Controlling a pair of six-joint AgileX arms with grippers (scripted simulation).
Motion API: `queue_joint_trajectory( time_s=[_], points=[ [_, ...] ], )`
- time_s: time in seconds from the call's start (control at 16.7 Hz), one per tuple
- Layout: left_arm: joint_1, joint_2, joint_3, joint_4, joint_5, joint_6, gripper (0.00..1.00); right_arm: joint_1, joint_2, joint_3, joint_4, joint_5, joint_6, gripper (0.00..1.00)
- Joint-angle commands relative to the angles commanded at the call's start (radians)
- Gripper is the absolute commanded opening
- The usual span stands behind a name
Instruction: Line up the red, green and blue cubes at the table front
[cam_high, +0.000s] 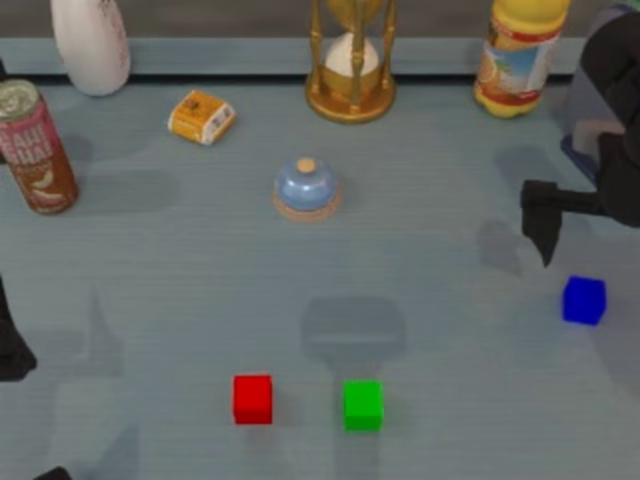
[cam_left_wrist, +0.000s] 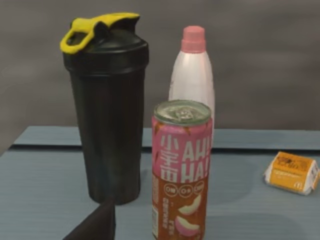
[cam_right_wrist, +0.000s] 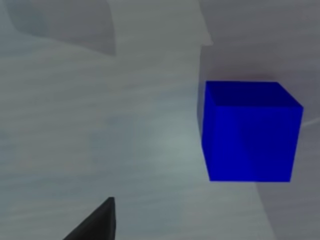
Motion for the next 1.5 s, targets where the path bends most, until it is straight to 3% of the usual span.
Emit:
queue_joint_trajectory(
  time_s=[0.24,0.66,0.96,1.5],
  points=[
    [0.0,0.0,0.0,0.0,0.0,0.0,1.0,0.002,0.02,-0.02,0.038,0.0,0.001,1.0],
    [0.0,0.0,0.0,0.0,0.0,0.0,1.0,0.002,0.132,-0.17,0.305,0.001,0.004,1.0],
    [0.0,0.0,0.0,0.0,0.0,0.0,1.0,0.002,0.145,-0.186,0.331,0.001,0.004,1.0],
    [0.0,0.0,0.0,0.0,0.0,0.0,1.0,0.002,0.145,-0.186,0.331,0.001,0.004,0.32]
  ],
)
